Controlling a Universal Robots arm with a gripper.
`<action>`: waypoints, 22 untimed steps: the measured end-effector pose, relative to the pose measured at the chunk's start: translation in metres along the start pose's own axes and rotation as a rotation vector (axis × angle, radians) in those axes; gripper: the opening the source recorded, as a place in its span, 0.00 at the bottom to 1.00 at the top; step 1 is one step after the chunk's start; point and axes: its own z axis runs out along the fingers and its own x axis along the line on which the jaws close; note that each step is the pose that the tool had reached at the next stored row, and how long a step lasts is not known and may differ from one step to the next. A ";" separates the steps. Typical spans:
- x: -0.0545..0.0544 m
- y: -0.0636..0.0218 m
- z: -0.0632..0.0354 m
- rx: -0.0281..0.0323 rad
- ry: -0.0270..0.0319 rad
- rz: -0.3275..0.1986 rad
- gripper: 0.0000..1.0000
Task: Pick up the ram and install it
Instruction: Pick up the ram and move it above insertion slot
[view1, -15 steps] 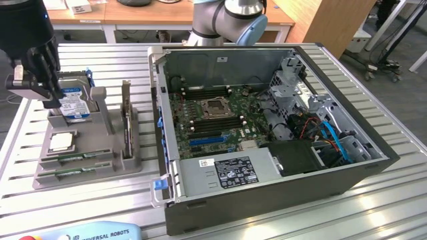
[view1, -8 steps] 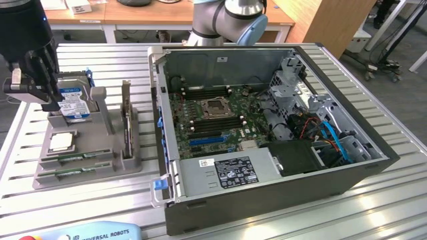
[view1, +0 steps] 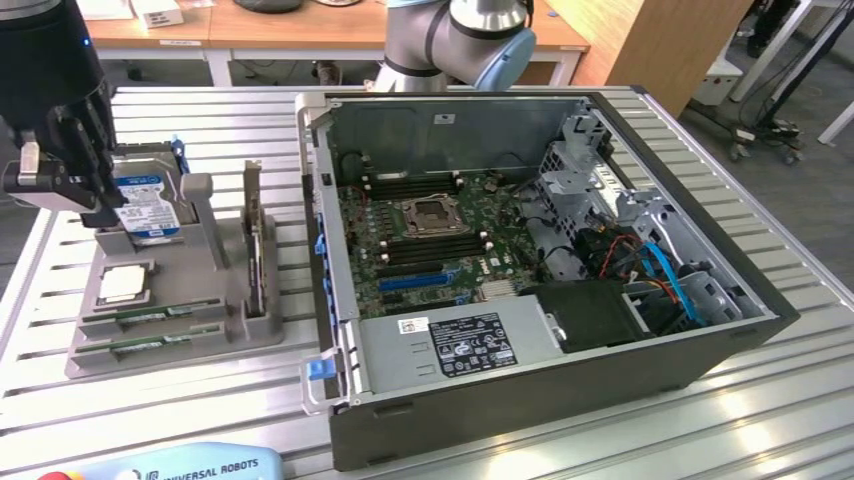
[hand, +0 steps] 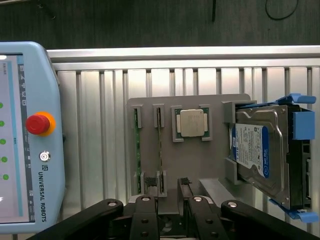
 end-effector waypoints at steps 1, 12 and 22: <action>0.000 0.0000 0.0000 0.0000 0.0000 0.000 0.29; 0.000 -0.0004 0.0111 0.0001 -0.0001 0.000 0.29; 0.000 -0.0007 0.0175 -0.0001 0.0001 0.000 0.29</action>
